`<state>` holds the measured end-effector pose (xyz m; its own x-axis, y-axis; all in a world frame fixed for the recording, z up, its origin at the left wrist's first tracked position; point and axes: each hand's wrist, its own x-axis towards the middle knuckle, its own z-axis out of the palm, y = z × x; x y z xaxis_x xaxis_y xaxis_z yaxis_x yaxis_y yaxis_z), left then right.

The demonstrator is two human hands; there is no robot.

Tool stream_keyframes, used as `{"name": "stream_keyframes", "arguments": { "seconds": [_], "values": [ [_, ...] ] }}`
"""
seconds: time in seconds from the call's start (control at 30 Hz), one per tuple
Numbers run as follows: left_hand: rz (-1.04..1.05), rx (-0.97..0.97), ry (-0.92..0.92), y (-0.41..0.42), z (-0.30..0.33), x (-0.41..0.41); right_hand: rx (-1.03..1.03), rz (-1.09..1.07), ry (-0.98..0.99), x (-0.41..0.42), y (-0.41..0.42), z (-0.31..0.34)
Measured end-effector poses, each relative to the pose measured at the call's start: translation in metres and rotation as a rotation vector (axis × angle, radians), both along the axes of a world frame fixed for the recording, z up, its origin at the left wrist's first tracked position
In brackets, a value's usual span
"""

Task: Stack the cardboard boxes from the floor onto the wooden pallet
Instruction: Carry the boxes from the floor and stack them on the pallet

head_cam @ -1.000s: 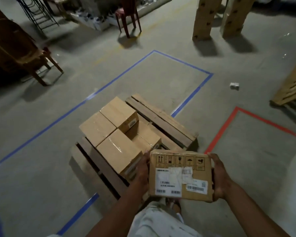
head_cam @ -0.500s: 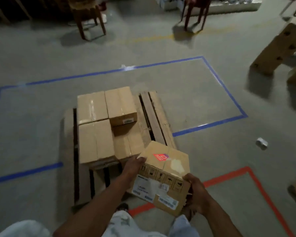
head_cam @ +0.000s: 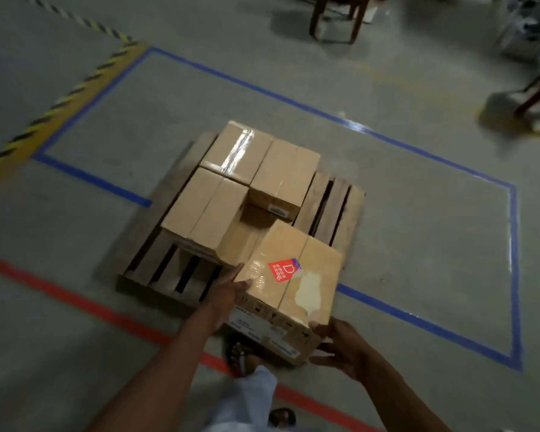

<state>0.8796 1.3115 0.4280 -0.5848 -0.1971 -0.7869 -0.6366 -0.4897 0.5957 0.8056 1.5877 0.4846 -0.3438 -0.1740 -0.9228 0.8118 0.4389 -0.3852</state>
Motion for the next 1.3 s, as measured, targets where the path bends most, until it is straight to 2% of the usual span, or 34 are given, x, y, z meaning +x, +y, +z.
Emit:
{"name": "stream_keyframes", "arguments": {
  "seconds": [0.1, 0.2, 0.47, 0.6, 0.77, 0.9, 1.0, 1.1, 1.2, 1.3],
  "values": [
    [0.032, 0.032, -0.019, -0.015, -0.010, -0.018, 0.017, 0.045, 0.027, -0.032, -0.020, -0.024],
    [0.116, -0.005, -0.002, -0.038, -0.045, -0.045, 0.019, 0.138, 0.142, -0.063, -0.042, -0.076],
    [0.262, -0.151, -0.033, -0.063, -0.216, -0.063, -0.048, 0.338, 0.400, -0.102, -0.059, -0.267],
    [0.428, -0.181, -0.048, -0.057, -0.272, -0.064, -0.081, 0.432, 0.439, -0.117, -0.063, -0.324],
    [0.625, -0.291, -0.060, -0.046, -0.297, -0.071, -0.166, 0.590, 0.318, -0.142, -0.064, -0.336],
    [0.872, -0.366, -0.089, -0.022, -0.299, -0.083, -0.070, 0.797, 0.269, -0.182, -0.064, -0.338],
    [1.020, -0.261, -0.051, -0.002, -0.297, -0.088, -0.029, 0.602, 0.240, -0.236, -0.079, -0.341],
    [1.021, -0.077, -0.091, 0.016, -0.297, -0.094, -0.033, 0.399, 0.230, -0.290, -0.103, -0.334],
    [1.052, 0.032, -0.106, 0.022, -0.291, -0.108, -0.019, 0.343, 0.103, -0.318, -0.131, -0.335],
    [1.044, -0.015, -0.063, 0.014, -0.290, -0.121, -0.080, 0.389, 0.006, -0.327, -0.152, -0.338]
  ]
}}
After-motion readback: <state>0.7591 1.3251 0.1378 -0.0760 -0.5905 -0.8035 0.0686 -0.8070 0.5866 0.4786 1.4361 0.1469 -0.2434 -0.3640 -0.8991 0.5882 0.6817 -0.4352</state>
